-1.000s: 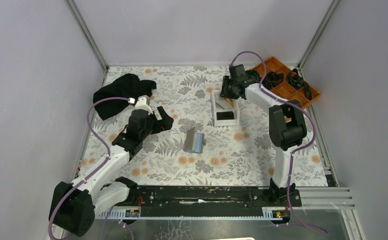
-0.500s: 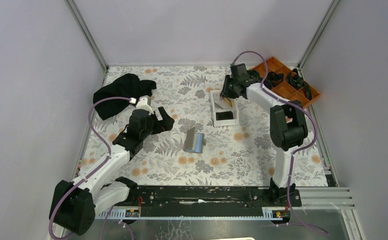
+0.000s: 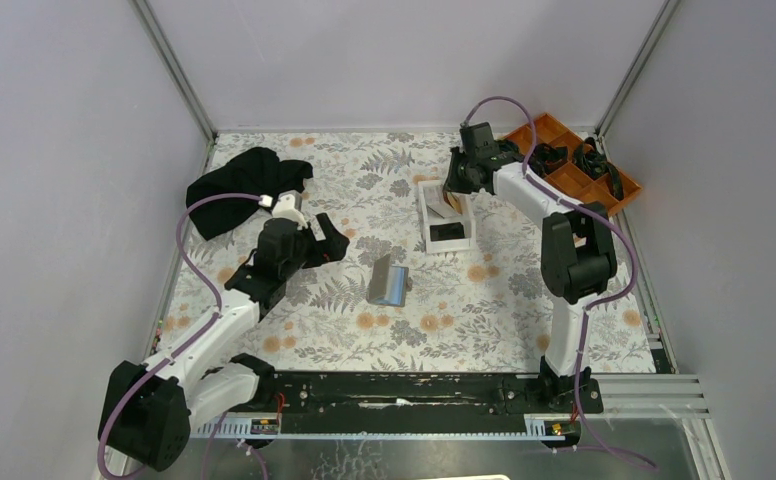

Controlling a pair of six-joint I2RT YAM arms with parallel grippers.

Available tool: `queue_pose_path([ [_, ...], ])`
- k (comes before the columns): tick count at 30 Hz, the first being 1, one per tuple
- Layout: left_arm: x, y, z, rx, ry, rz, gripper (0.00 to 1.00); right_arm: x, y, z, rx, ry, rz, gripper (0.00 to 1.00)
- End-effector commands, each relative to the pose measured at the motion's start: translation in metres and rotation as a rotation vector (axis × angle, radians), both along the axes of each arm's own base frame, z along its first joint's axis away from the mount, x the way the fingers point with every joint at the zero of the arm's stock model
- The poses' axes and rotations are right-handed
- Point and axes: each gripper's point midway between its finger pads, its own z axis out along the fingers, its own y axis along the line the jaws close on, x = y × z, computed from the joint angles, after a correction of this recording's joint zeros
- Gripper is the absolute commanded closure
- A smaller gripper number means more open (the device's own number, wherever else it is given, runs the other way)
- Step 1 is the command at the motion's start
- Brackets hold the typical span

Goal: Put the credit cards into the card holder
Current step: Pick up the credit card from the storage box.

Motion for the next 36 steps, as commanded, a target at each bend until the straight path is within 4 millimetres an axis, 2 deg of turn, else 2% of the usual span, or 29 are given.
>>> queue_pose_path([
  [1, 0.010, -0.008, 0.031, -0.041, -0.101, -0.019, 0.00, 0.003, -0.001, 0.053, -0.052, -0.106, 0.014, 0.84],
  [9, 0.016, -0.011, 0.046, -0.063, -0.136, -0.017, 0.00, -0.001, -0.023, 0.049, -0.222, -0.075, 0.012, 1.00],
  [14, 0.021, -0.014, 0.057, -0.075, -0.165, -0.021, 0.00, -0.001, -0.034, 0.050, -0.335, -0.075, 0.026, 1.00],
  [17, 0.029, -0.019, 0.062, -0.075, -0.172, -0.032, 0.00, -0.001, -0.037, 0.066, -0.375, -0.119, 0.032, 1.00],
  [22, 0.038, -0.038, 0.080, -0.105, -0.211, -0.121, 0.00, -0.011, -0.037, 0.111, -0.350, -0.193, 0.058, 1.00],
  [26, 0.038, -0.066, 0.102, -0.148, -0.245, -0.288, 0.00, -0.037, -0.016, 0.145, -0.231, -0.231, 0.202, 1.00],
  [29, 0.032, -0.086, 0.119, -0.218, -0.264, -0.440, 0.00, -0.063, -0.004, 0.159, -0.159, -0.221, 0.315, 1.00],
  [32, 0.029, -0.095, 0.128, -0.296, -0.240, -0.557, 0.00, -0.089, 0.011, 0.162, -0.058, -0.179, 0.414, 1.00],
  [36, 0.022, -0.099, 0.130, -0.375, -0.203, -0.673, 0.00, -0.129, 0.034, 0.175, 0.131, -0.148, 0.539, 1.00],
])
